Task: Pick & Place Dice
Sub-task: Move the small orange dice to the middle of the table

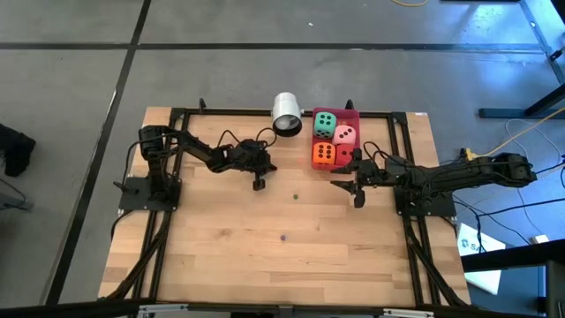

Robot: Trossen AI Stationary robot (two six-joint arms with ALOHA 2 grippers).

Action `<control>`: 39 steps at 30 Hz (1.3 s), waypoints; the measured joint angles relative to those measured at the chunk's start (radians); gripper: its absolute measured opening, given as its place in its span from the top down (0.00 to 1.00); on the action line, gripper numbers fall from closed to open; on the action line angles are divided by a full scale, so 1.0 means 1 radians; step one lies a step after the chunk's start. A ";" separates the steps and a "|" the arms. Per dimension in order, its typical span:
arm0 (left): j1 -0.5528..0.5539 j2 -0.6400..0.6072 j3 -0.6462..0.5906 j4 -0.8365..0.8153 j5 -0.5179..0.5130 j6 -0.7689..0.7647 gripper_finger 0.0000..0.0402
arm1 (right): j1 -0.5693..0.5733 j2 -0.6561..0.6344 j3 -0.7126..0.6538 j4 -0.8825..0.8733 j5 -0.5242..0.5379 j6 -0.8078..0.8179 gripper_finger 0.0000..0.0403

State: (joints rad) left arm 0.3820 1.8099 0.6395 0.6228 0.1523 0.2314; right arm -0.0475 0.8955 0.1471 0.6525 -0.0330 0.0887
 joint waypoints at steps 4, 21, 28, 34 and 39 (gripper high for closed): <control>-0.001 0.000 0.000 0.004 0.000 -0.003 0.98 | 0.000 0.000 0.000 0.000 0.000 0.000 0.56; -0.022 0.000 0.246 -0.215 0.079 0.014 0.59 | 0.000 0.000 0.000 0.000 0.044 0.002 0.56; -0.013 0.079 0.321 -0.209 0.083 0.015 0.50 | 0.000 0.000 0.000 -0.001 0.044 0.004 0.56; -0.014 0.215 0.442 -0.208 0.131 0.014 0.50 | 0.000 0.000 0.000 -0.002 0.044 0.005 0.56; -0.014 0.288 0.520 -0.206 0.132 0.017 0.51 | 0.000 0.000 0.000 -0.010 0.041 0.005 0.56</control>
State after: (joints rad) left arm 0.3683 2.0984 1.1594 0.4171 0.2848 0.2481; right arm -0.0479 0.8955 0.1471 0.6430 0.0082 0.0942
